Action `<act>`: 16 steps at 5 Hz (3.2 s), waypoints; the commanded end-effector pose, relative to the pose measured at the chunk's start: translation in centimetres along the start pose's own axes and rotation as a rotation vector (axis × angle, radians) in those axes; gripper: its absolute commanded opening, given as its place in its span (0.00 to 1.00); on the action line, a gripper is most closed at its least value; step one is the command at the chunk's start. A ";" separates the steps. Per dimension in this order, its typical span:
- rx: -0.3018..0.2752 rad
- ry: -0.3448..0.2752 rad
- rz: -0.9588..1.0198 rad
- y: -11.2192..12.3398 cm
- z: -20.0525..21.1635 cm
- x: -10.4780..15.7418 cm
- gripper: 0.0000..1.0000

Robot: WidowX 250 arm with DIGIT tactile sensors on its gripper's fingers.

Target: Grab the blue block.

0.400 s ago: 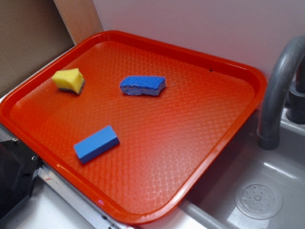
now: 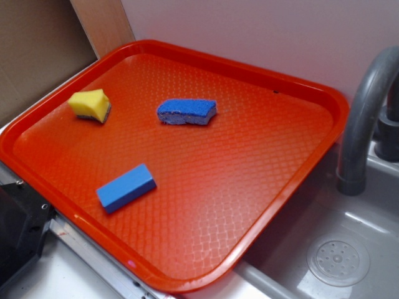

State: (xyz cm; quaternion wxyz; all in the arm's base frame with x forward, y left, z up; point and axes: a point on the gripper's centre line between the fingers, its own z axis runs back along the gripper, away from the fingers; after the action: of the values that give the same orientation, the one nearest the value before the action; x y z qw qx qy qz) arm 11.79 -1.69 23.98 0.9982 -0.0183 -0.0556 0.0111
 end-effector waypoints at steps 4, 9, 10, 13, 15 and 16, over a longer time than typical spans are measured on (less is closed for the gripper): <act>-0.043 -0.001 -0.326 -4.8 -13.1 5.8 1.00; 0.006 0.182 -0.458 -7.5 -20.7 2.6 1.00; 0.042 0.201 -0.446 -7.3 -21.6 2.1 1.00; 0.105 0.269 -0.436 -7.5 -23.7 0.4 0.85; 0.123 0.251 -0.424 -7.5 -23.0 0.5 0.00; 0.162 0.196 -0.385 -7.2 -20.3 2.4 0.00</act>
State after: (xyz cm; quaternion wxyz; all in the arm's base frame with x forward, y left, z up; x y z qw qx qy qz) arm 16.07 -8.97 3.40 0.9780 0.0825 0.0681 -0.1790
